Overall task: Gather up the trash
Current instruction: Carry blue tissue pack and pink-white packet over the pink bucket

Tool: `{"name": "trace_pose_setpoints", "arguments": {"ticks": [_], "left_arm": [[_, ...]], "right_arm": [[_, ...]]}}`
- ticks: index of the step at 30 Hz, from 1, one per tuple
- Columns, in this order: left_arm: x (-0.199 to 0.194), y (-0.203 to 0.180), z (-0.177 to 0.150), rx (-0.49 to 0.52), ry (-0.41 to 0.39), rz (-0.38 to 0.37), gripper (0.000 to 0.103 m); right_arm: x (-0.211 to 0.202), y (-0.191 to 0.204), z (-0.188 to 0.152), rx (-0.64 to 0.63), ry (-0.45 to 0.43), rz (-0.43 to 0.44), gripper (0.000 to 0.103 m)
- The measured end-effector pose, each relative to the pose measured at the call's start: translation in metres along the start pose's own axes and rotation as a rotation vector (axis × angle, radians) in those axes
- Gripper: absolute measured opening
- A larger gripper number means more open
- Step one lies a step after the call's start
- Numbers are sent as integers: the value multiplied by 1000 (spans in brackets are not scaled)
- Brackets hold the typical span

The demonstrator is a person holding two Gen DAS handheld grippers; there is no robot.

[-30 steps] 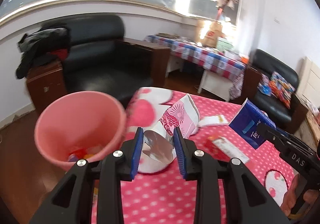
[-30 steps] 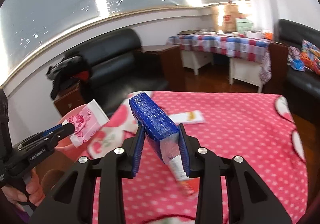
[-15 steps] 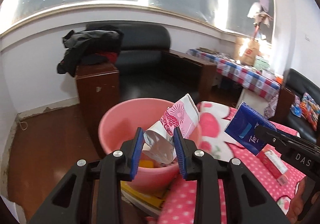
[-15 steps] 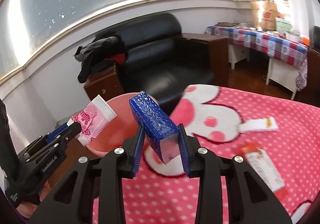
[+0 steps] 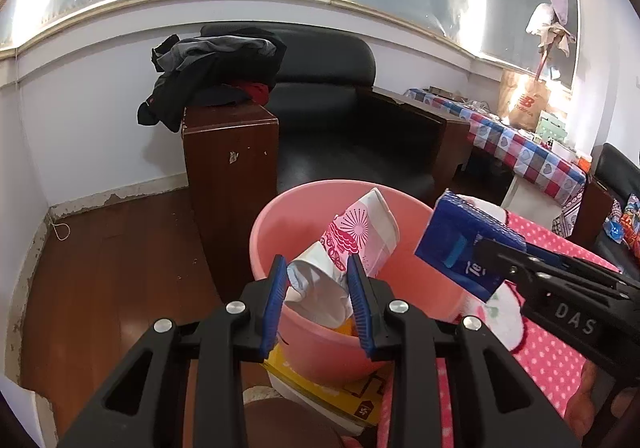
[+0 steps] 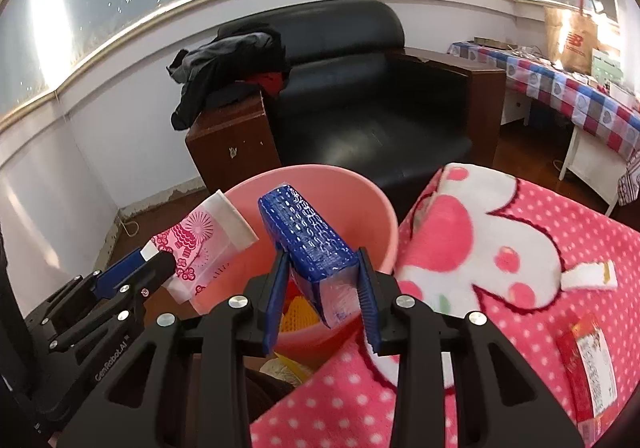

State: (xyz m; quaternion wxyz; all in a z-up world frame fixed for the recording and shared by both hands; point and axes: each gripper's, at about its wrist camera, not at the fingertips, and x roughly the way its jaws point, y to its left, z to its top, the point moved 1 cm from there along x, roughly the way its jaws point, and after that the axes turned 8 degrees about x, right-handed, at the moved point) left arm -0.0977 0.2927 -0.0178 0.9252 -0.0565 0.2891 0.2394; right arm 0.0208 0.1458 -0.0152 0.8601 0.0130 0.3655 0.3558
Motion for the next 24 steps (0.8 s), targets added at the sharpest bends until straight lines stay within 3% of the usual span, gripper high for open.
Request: {"name": "trace_pose_setpoints", "arguments": {"ticks": [12, 24], "left_arm": [[25, -4, 0, 13, 43, 9, 31], [33, -3, -4, 1, 56, 6, 31]], "right_arm": [[36, 10, -4, -36, 62, -37, 34], [46, 7, -6, -20, 88, -22, 35]]}}
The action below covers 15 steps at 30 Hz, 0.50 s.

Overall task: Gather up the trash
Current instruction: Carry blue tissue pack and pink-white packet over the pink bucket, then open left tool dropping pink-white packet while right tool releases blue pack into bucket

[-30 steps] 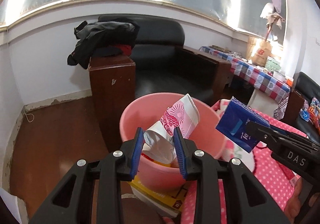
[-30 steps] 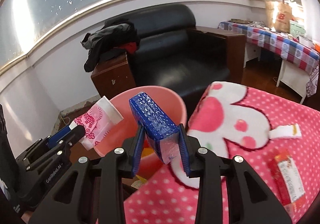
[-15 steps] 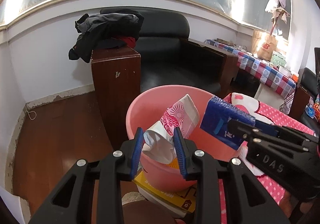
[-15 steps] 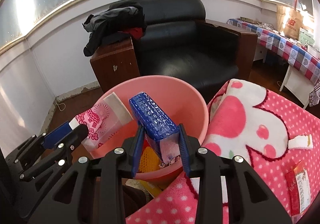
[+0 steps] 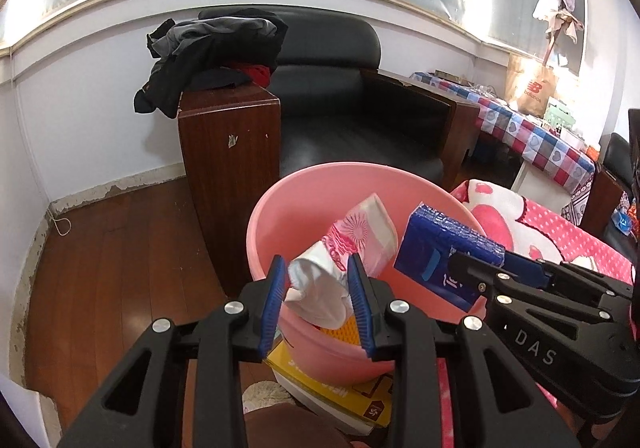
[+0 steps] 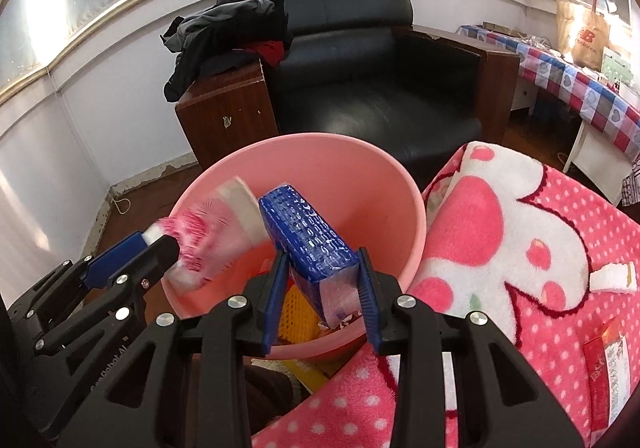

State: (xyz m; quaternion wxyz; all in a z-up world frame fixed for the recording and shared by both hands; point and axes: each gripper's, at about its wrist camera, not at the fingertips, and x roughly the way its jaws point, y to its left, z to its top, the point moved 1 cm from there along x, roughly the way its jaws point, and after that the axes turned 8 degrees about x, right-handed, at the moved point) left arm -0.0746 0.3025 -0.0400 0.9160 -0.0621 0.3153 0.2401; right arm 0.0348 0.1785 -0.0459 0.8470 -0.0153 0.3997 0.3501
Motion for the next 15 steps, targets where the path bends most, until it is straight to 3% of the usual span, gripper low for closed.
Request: {"name": "trace_pose_setpoints", "arguments": {"ticks": [15], "left_arm": [[-12, -2, 1, -22, -9, -9, 44]], "right_arm": [[-19, -4, -1, 6, -32, 32, 35]]}}
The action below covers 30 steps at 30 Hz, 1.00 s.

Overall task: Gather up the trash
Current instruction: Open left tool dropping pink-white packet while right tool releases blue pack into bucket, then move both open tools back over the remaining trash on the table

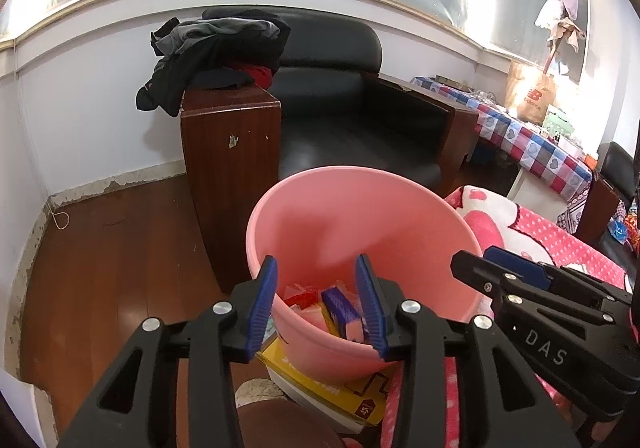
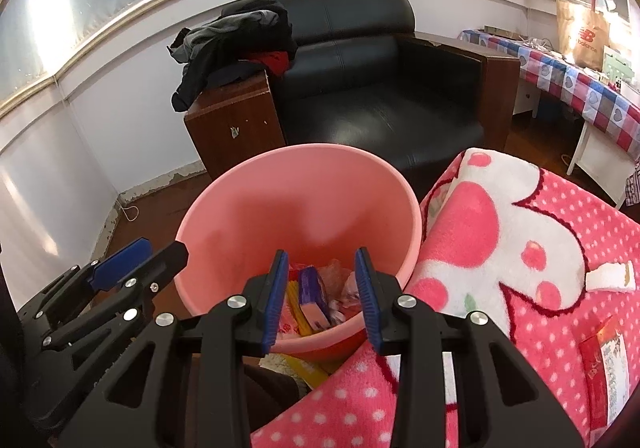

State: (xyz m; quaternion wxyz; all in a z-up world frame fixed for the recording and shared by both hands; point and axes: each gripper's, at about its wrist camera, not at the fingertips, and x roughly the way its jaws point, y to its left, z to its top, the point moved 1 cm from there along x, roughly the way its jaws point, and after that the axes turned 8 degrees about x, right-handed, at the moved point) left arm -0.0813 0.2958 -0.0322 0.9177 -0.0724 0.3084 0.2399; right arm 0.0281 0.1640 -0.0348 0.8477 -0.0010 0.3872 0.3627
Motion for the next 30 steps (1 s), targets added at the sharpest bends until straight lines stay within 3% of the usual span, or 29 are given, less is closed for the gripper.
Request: {"name": "trace_pose_setpoints", "arguments": {"ticks": [21, 30], "left_arm": [[-46, -36, 3, 49, -60, -66, 47], [-51, -61, -8, 82, -30, -137, 50]], "right_arm": [[-63, -40, -28, 43, -27, -31, 35], [-94, -80, -47, 103, -37, -69, 35]]}}
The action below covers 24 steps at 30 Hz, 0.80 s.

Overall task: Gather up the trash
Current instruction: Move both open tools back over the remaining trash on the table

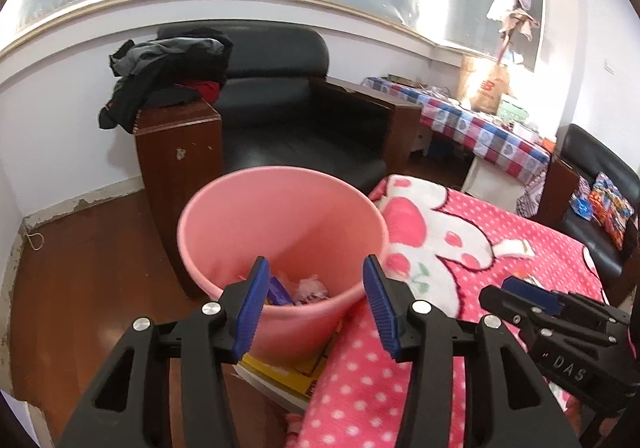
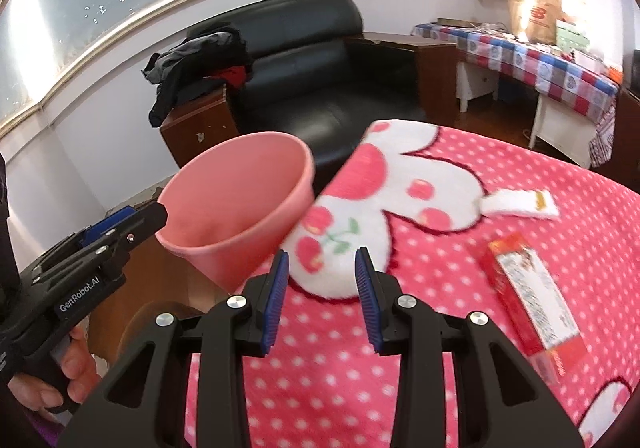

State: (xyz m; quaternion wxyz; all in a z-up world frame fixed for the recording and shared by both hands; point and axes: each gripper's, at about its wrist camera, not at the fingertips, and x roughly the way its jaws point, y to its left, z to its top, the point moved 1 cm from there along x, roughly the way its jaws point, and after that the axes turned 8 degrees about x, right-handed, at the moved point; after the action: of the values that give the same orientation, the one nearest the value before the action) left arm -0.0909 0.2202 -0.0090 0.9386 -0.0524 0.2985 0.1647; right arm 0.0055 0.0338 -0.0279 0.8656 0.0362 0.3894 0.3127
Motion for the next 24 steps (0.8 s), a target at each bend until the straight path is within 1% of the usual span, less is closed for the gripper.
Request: {"name": "trace_pose_setpoints", "arguments": {"ticks": [7, 12, 17, 18, 19, 21, 24], "left_arm": [[0, -25, -5, 36, 11, -56, 50], [2, -41, -7, 65, 17, -83, 50], [6, -56, -10, 88, 32, -106, 50], [7, -58, -10, 93, 34, -108, 50], [8, -60, -10, 100, 37, -113, 50], [10, -65, -11, 111, 40, -119, 50], [13, -72, -10, 121, 47, -126, 50]], "right_arm": [[-19, -31, -8, 25, -18, -44, 35], [-34, -63, -11, 39, -38, -118, 35], [-41, -100, -16, 60, -24, -188, 35], [-41, -103, -17, 58, -21, -198, 36], [-41, -107, -18, 54, -16, -209, 47], [-44, -117, -20, 37, -16, -234, 57], [-43, -123, -20, -2, 7, -258, 57]]}}
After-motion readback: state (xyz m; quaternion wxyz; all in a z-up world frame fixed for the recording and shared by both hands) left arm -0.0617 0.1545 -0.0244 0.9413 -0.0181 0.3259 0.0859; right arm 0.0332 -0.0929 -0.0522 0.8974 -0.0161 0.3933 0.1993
